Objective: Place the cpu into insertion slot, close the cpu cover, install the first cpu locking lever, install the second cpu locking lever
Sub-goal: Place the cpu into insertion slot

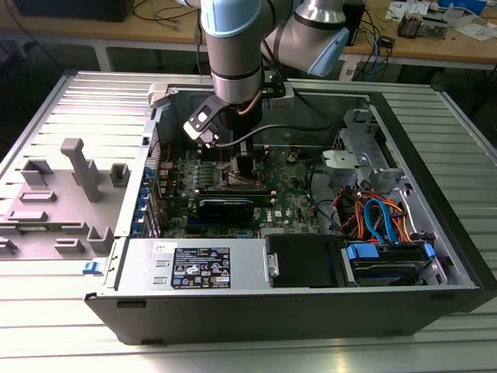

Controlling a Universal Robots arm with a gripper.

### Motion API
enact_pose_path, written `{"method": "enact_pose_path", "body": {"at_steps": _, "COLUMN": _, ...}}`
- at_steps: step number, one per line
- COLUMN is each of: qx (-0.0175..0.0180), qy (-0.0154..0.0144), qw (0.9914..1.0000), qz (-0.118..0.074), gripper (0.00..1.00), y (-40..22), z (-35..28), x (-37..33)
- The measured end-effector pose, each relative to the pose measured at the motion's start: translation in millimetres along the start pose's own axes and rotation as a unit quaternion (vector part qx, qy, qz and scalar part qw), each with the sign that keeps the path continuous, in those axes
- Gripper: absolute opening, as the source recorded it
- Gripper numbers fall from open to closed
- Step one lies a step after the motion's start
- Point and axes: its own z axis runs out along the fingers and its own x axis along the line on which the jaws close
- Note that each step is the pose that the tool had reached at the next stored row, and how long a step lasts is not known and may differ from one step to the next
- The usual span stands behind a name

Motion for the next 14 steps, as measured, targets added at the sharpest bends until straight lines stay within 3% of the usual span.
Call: {"method": "enact_pose_path", "body": {"at_steps": 14, "qx": -0.0001, "qy": 0.0038, "qw": 0.99999, "qz": 0.0, "gripper": 0.54, "y": 0.0, "z": 0.0, "x": 0.0}}
